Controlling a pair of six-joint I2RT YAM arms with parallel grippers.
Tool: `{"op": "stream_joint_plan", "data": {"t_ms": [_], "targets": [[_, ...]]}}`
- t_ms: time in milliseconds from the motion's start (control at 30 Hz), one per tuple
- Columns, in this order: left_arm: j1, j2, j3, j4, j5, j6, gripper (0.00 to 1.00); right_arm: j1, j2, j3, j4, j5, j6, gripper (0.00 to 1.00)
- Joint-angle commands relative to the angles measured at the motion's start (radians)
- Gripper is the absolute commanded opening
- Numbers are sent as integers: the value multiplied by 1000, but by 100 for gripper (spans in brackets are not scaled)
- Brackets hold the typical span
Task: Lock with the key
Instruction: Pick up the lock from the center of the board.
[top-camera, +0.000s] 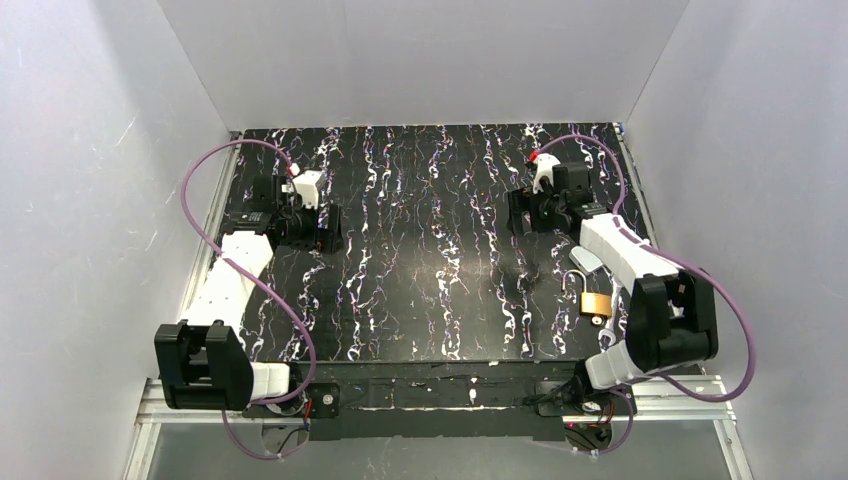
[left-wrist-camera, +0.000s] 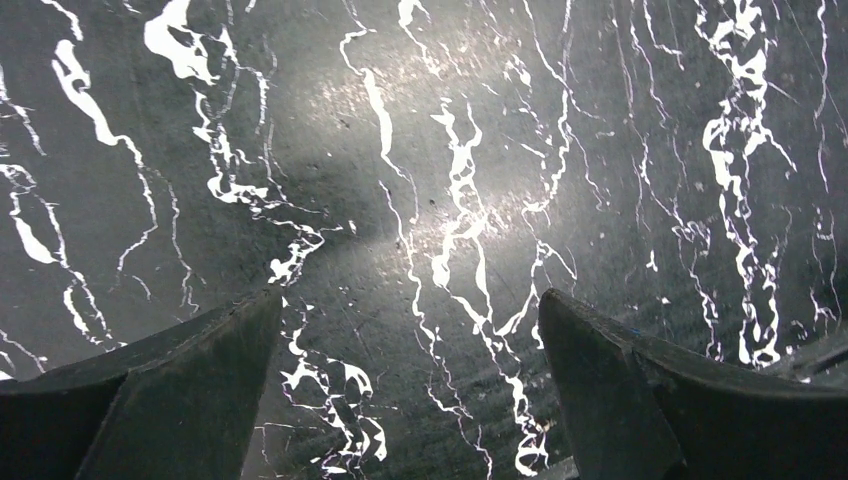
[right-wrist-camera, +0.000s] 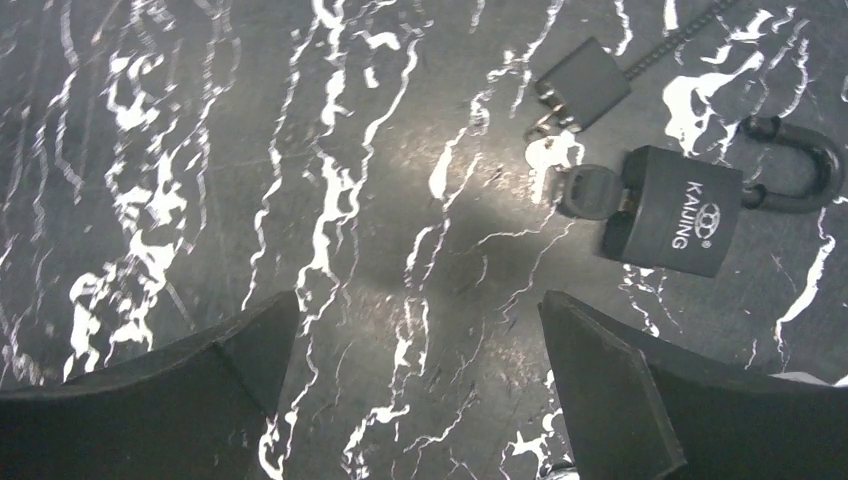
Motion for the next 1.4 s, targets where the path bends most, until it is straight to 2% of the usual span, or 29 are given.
{"op": "stream_joint_plan", "data": {"t_ms": [0,167,300,500,900,1367], "targets": [[3,-31,27,38,-70,-65,99,-2,71,112,29,165,137,100],[2,-23,66,40,-121,-133,99,-2,186,240,-18,300,263,100],[3,-45,56,59,-159,-156,99,-2,282,328,-38,380,333,92],[2,-73,43,67,-225,-191,99,-2,427,467,-96,494,379,89],[2,-77,41,76,-232,-210,99,-2,612,609,-158,504,420,87],[1,-99,35,77,-237,-217,99,-3,699,662,-215,513,468,80]]}}
